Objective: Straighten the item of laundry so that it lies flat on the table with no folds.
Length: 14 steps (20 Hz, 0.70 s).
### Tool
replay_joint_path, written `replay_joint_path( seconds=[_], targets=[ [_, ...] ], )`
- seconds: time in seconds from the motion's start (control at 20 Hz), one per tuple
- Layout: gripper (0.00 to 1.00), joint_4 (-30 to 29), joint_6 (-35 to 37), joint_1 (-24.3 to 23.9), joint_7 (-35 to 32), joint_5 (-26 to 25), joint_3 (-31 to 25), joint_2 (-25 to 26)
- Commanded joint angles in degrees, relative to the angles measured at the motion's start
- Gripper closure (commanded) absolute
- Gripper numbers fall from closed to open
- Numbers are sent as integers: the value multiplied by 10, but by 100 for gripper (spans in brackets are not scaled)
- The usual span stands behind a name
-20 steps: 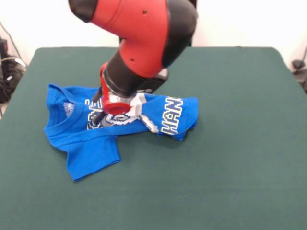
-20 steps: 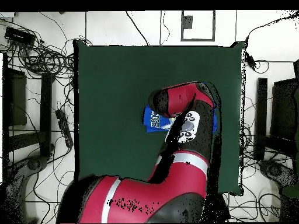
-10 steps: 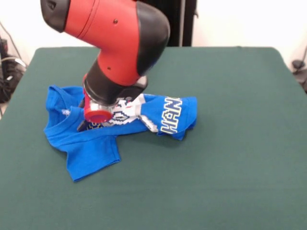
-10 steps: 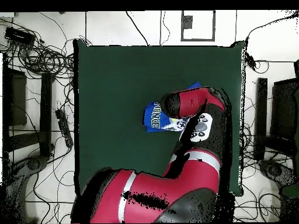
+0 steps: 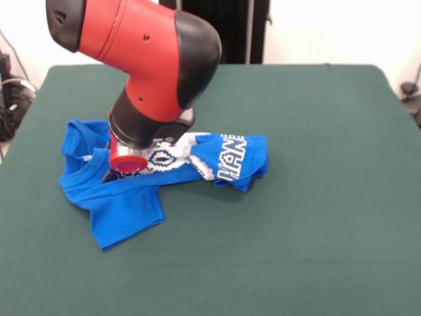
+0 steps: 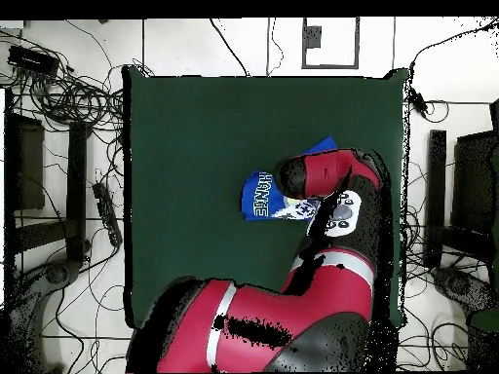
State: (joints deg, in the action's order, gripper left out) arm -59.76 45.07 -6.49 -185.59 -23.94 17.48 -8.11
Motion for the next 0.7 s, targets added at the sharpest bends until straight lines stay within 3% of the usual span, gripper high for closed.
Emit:
replay_joint_path(
  seconds=[0.05, 0.3, 0.7],
  targets=[
    [0, -36, -16, -9, 102, -2, -75, 24],
    [0, 11, -59, -9, 89, -52, -35, 50],
    [0, 79, -83, -35, 91, -104, -20, 87]
  ],
)
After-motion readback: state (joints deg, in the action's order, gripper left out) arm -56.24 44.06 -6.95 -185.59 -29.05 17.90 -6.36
